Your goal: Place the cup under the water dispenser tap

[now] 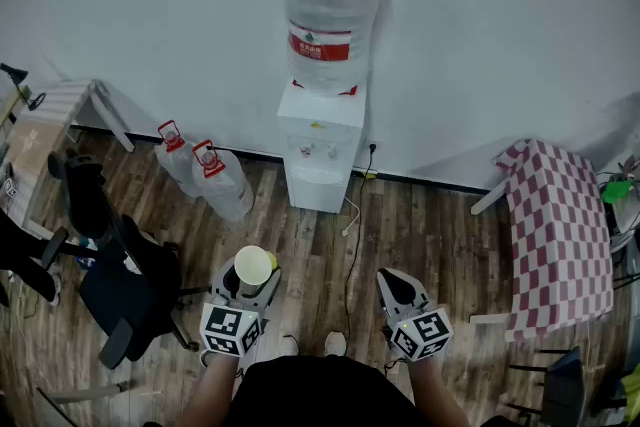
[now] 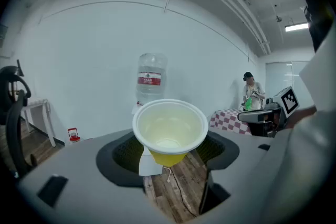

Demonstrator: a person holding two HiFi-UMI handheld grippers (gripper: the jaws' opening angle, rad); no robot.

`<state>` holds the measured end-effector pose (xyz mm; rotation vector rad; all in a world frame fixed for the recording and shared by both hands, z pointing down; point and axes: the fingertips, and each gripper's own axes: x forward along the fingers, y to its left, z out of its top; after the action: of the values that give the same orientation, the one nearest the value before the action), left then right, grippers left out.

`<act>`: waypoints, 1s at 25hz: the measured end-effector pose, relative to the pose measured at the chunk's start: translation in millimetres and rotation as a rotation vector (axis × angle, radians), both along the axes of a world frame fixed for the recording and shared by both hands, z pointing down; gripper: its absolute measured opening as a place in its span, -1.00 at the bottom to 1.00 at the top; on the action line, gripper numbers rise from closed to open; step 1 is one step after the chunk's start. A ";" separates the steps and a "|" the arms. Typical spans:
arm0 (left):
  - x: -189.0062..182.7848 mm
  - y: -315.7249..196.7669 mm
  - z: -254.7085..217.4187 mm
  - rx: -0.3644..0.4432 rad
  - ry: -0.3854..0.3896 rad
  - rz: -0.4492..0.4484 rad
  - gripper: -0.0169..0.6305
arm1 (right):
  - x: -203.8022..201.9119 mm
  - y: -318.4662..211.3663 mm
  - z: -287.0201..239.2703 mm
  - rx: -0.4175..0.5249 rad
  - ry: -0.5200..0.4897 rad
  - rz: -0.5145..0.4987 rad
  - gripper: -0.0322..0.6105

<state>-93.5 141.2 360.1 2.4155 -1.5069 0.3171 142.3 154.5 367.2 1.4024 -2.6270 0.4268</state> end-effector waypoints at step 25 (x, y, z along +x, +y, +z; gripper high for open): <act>-55.3 30.8 -9.9 0.038 0.028 0.021 0.01 | -36.8 27.8 -17.6 0.038 -0.037 0.060 -0.83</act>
<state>-148.8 171.9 350.1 2.4558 -1.4892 0.2598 105.6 182.3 349.7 1.5025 -2.6414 0.4160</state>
